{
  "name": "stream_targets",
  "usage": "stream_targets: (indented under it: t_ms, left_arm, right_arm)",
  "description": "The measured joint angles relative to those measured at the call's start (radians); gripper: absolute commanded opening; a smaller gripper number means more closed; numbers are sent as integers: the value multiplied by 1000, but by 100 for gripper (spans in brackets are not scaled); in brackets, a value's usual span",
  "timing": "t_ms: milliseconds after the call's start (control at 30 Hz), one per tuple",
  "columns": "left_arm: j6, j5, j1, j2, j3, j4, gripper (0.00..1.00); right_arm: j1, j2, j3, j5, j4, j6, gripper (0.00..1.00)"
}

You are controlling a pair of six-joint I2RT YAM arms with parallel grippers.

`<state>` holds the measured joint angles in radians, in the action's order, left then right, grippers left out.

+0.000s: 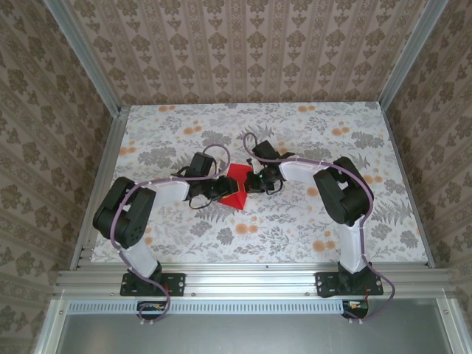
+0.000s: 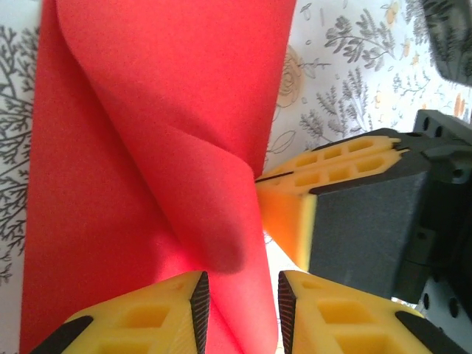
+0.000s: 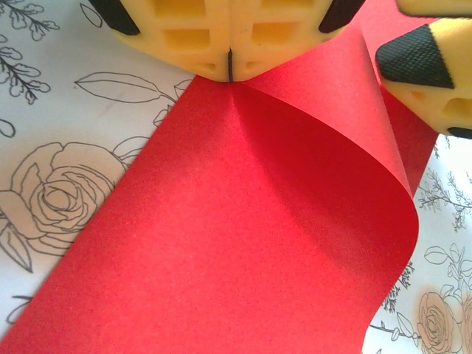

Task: Fold a paper plane with a square sheet of paper (pick it up from the middle)
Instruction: Fold the triangle a second time at the center of the table.

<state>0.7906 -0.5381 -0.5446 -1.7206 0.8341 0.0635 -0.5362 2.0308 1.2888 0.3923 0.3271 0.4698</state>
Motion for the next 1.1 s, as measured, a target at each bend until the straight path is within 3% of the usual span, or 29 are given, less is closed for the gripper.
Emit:
stream_targets:
  t_ms: [333,867,1100]
  left_arm:
    - [-5,29,-19,-45,32,-72,30]
    - [-19,91,-37,-67,91,-187,23]
    - [-25,109,-45,-80,118,-222,21]
  right_arm:
    - [0,2,1,0,0,0,8]
    - [13,3,-8,38,-28,66,24]
    - [26,-6,-37,64,-74,92,25]
